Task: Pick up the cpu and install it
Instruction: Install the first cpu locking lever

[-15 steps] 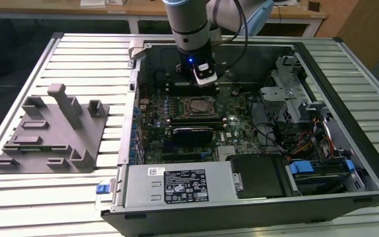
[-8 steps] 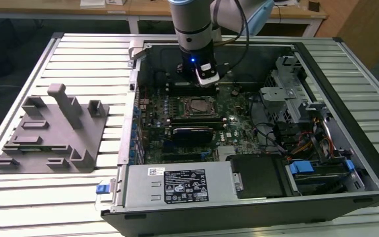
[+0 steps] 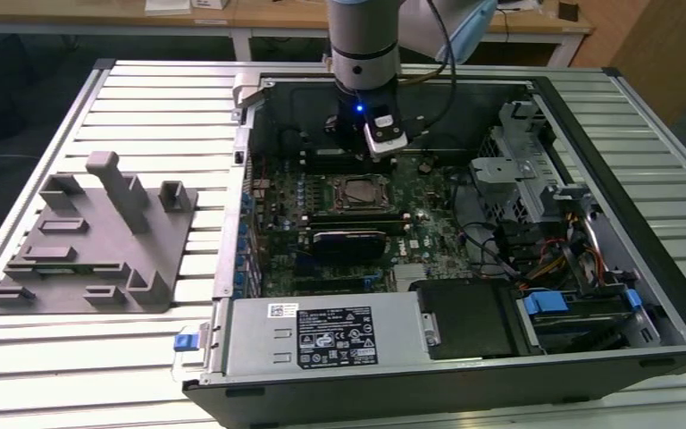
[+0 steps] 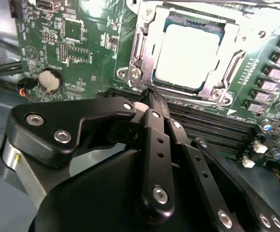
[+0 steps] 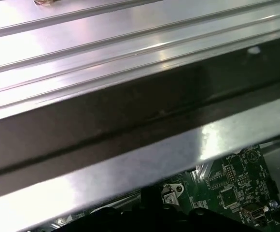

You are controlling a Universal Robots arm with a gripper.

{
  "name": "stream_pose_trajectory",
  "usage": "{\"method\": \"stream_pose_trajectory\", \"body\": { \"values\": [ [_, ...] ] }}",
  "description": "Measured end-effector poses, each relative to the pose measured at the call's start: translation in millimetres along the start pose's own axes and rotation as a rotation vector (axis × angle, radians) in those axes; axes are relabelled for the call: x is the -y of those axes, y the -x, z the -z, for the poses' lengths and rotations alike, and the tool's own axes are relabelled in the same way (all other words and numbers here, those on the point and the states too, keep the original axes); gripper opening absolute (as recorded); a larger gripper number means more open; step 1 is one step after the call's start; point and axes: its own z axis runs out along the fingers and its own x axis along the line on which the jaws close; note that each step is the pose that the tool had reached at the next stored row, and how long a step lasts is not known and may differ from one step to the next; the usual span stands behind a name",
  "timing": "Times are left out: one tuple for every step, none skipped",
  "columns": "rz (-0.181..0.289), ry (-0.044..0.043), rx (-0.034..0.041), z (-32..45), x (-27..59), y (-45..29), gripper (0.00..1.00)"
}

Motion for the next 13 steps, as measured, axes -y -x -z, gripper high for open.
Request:
{"method": "stream_pose_trajectory", "body": {
  "values": [
    [0.0,-0.0079,-0.0088,-0.2,-0.5,1.5,0.11],
    [0.0,-0.016,-0.0178,-0.4,-0.9,2.9,0.11],
    [-0.001,-0.0226,-0.0254,-0.6,-1.1,3.6,0.11],
    [0.0,-0.0246,-0.0257,-0.7,-1.1,3.6,0.11],
    [0.0,-0.0255,-0.0257,-0.6,-1.0,3.6,0.11],
    [0.0,-0.0259,-0.0255,-0.6,-0.9,3.6,0.11],
    [0.0,-0.0262,-0.0254,-0.6,-0.5,3.8,0.11],
    [0.0,-0.0263,-0.0254,-0.6,0.1,4.0,0.11],
    [0.0,-0.0263,-0.0253,-0.6,1.0,4.1,0.11],
    [0.0,-0.0263,-0.0253,-0.5,1.9,4.3,0.11],
    [0.0,-0.0263,-0.0253,-0.4,3.1,4.5,0.11],
    [0.001,-0.0263,-0.0253,-0.4,4.2,4.7,0.11],
    [0.001,-0.0262,-0.0253,-0.4,5.2,5.0,0.11]
  ]
}}
